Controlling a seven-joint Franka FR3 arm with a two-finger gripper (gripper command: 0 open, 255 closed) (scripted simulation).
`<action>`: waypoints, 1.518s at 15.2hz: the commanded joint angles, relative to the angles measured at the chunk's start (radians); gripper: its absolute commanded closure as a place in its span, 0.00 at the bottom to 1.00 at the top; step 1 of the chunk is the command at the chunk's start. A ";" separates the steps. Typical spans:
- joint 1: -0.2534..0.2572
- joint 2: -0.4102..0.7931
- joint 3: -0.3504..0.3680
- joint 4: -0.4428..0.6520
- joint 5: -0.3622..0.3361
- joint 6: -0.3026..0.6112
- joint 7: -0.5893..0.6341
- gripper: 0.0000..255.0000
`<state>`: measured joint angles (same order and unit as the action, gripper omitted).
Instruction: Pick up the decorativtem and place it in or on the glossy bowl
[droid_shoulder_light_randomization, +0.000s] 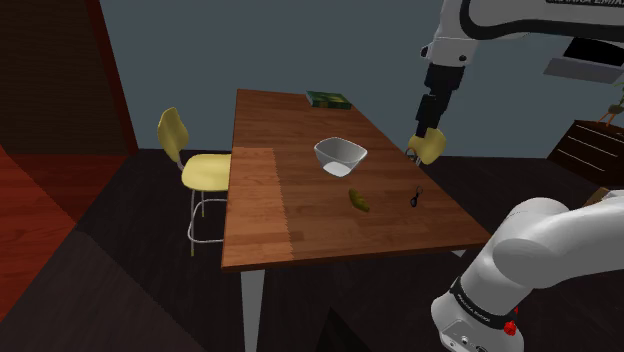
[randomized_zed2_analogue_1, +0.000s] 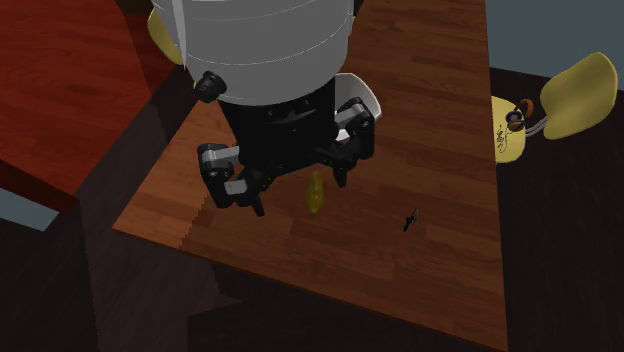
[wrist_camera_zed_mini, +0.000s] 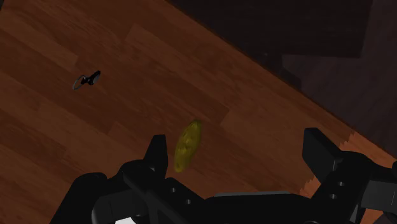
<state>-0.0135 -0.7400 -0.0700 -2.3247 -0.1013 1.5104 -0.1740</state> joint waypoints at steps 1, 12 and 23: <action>0.000 0.000 0.000 0.000 0.000 0.000 0.000 0.00; -0.025 0.197 -0.018 -0.207 -0.023 0.399 0.081 0.00; -0.050 0.573 -0.042 -0.237 -0.045 0.801 0.160 0.00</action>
<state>-0.0640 -0.2098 -0.1129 -2.5634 -0.1468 2.2702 -0.0264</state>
